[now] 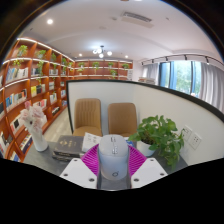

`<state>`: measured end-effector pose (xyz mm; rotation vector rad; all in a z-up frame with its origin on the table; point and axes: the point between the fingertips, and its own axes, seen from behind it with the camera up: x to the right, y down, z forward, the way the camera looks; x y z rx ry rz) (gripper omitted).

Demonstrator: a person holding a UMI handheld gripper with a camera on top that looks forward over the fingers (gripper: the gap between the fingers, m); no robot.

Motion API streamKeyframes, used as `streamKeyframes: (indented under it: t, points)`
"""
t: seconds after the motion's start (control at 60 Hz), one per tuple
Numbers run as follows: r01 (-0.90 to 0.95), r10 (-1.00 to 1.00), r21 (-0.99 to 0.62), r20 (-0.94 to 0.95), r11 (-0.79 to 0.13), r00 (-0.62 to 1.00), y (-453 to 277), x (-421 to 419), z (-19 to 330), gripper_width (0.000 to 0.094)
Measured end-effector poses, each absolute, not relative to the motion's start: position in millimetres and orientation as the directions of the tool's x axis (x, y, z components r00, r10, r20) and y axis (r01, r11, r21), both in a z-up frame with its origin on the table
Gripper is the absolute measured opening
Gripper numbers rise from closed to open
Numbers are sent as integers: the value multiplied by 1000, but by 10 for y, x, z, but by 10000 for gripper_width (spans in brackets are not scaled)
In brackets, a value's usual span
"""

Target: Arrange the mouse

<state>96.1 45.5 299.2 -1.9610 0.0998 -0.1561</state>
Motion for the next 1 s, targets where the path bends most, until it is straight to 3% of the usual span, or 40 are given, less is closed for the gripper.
streamKeyframes:
  t: [0.083, 0.183, 0.4, 0.6, 0.733, 0.85, 0.95, 1.0]
  points:
    - [3, -81, -927, 36, -374, 996, 408, 379, 3093, 338]
    - [45, -11, -911, 54, -410, 998, 343, -264, 2800, 337]
    - [18, 26, -775, 2, -631, 1000, 48, -983, 1018, 336]
    - [43, 21, -664, 41, -746, 999, -446, -982, -33, 340]
    - [66, 32, -695, 62, -716, 998, -470, -978, -128, 364]
    - [30, 19, -721, 23, -693, 1000, -442, -988, -116, 445]
    - [7, 6, -707, 3, -707, 1000, -465, -983, -115, 529]
    - [-25, -20, -692, -15, -721, 1000, -491, -961, -82, 633]
